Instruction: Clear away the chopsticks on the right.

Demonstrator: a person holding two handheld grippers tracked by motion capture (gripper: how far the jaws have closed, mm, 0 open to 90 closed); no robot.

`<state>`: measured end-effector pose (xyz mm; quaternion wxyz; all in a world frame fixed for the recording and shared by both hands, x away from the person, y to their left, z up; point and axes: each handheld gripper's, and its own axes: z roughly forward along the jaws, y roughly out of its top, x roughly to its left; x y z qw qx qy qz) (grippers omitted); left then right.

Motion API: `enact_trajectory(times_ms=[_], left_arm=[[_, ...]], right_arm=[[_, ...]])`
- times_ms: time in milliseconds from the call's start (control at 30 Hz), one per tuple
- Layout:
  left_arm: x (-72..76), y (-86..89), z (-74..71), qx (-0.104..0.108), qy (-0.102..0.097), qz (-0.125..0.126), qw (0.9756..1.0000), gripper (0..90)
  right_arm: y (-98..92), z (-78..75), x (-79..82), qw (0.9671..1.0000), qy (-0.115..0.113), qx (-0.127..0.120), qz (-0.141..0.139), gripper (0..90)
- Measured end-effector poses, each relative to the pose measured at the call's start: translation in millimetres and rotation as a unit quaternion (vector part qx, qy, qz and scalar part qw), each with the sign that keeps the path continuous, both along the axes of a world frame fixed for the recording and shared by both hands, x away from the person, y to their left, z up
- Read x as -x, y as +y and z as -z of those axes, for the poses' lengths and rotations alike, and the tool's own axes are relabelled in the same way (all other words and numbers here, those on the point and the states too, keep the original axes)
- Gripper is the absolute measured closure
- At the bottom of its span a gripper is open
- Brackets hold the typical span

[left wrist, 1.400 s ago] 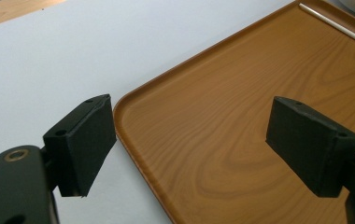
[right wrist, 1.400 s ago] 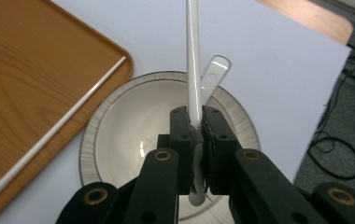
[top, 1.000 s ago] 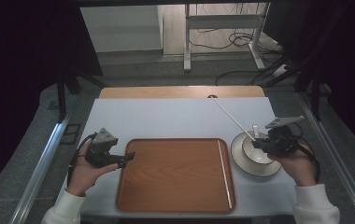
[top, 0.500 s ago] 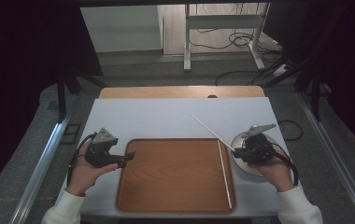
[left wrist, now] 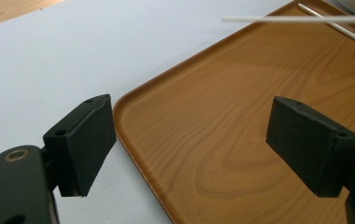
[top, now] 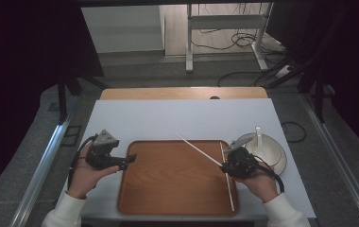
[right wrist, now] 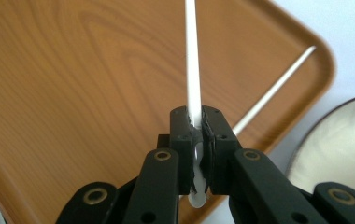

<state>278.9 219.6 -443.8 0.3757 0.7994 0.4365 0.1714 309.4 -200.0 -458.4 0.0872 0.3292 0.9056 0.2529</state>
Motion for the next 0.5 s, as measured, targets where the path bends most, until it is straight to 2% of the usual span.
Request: enact_trajectory(times_ms=[400, 500], left_arm=[[0.3, -1.2, -0.4, -0.001, 0.0, 0.002, 1.0, 15.6], [0.1, -2.2, 0.4, -0.003, 0.0, 0.003, 1.0, 15.6]], right_arm=[[9.2, 21.1, 14.0, 0.9995, 0.023, 0.022, -0.009, 83.6], [14.0, 26.7, 16.5, 0.9987, 0.027, 0.038, -0.021, 83.3]])
